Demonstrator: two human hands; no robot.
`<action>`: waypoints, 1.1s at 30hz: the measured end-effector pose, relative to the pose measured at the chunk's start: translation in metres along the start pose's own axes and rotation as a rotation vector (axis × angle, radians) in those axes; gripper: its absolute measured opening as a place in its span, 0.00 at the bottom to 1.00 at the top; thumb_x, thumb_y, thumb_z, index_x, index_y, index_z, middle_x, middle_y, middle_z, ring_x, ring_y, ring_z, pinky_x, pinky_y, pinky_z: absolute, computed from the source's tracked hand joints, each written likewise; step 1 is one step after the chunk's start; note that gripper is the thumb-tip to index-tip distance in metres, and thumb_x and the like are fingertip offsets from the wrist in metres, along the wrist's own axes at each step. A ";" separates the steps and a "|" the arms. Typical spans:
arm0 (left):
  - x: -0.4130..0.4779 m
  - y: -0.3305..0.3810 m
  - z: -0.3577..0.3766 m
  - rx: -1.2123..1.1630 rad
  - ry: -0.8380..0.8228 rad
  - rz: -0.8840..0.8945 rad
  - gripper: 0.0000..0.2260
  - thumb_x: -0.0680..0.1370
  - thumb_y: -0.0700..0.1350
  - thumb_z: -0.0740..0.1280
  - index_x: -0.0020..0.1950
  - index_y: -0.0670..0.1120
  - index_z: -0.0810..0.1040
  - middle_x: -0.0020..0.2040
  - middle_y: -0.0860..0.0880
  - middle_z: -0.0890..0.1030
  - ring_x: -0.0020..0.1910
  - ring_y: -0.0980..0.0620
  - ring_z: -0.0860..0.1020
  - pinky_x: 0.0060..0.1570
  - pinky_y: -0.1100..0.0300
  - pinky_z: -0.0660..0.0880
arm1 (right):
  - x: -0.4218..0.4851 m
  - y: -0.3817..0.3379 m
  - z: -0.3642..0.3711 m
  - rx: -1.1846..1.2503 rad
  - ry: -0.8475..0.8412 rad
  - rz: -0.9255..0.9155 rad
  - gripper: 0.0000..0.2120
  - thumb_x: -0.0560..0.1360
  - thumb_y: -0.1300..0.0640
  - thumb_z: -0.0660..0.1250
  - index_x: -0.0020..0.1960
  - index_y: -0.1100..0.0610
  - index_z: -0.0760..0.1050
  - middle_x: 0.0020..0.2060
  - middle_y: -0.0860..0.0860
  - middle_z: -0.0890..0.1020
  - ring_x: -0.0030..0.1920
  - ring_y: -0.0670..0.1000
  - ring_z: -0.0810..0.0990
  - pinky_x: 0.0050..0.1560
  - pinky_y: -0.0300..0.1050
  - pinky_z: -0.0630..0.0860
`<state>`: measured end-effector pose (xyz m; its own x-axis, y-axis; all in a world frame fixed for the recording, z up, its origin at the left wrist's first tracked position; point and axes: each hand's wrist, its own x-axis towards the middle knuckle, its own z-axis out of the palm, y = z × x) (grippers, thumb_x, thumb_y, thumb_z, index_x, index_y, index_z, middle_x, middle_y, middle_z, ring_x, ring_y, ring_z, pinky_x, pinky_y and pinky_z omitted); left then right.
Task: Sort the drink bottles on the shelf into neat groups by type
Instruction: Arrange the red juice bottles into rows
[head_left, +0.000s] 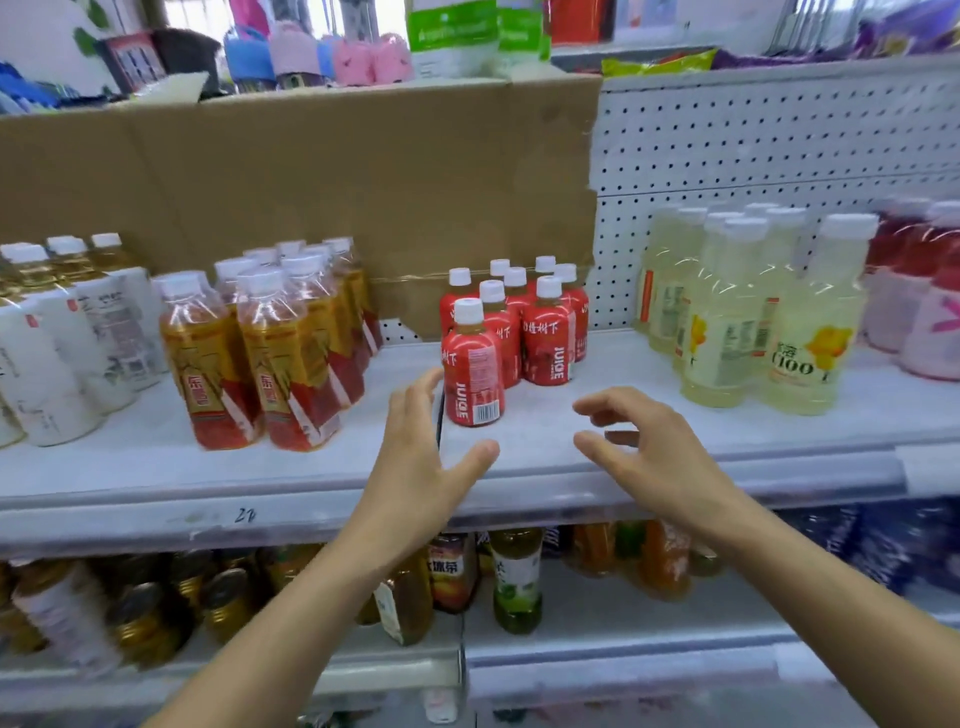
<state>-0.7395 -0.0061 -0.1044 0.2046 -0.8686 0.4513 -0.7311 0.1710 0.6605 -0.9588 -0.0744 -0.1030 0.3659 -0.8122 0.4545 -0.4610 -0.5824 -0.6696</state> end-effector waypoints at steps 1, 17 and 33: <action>0.009 0.001 0.002 0.054 0.011 0.043 0.37 0.76 0.52 0.72 0.78 0.53 0.54 0.73 0.54 0.60 0.67 0.64 0.59 0.67 0.63 0.60 | 0.008 0.002 0.000 0.006 0.007 -0.005 0.12 0.77 0.57 0.69 0.60 0.53 0.78 0.55 0.46 0.79 0.56 0.44 0.77 0.59 0.45 0.77; 0.160 -0.029 0.020 0.130 0.090 0.123 0.34 0.71 0.49 0.75 0.71 0.55 0.60 0.65 0.53 0.71 0.61 0.52 0.74 0.56 0.51 0.77 | 0.205 0.008 0.011 -0.501 -0.053 0.011 0.25 0.76 0.47 0.68 0.70 0.50 0.68 0.67 0.51 0.72 0.65 0.53 0.71 0.55 0.48 0.72; 0.188 -0.016 0.004 0.326 0.174 0.304 0.25 0.77 0.52 0.69 0.72 0.47 0.68 0.65 0.49 0.72 0.64 0.51 0.70 0.62 0.56 0.70 | 0.222 0.019 -0.021 -0.835 -0.054 0.106 0.11 0.76 0.54 0.64 0.57 0.56 0.75 0.55 0.55 0.77 0.57 0.57 0.74 0.50 0.52 0.74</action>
<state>-0.6921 -0.1741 -0.0322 0.0355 -0.7060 0.7074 -0.9352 0.2262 0.2726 -0.9032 -0.2663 -0.0021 0.3155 -0.8733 0.3713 -0.9337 -0.3555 -0.0428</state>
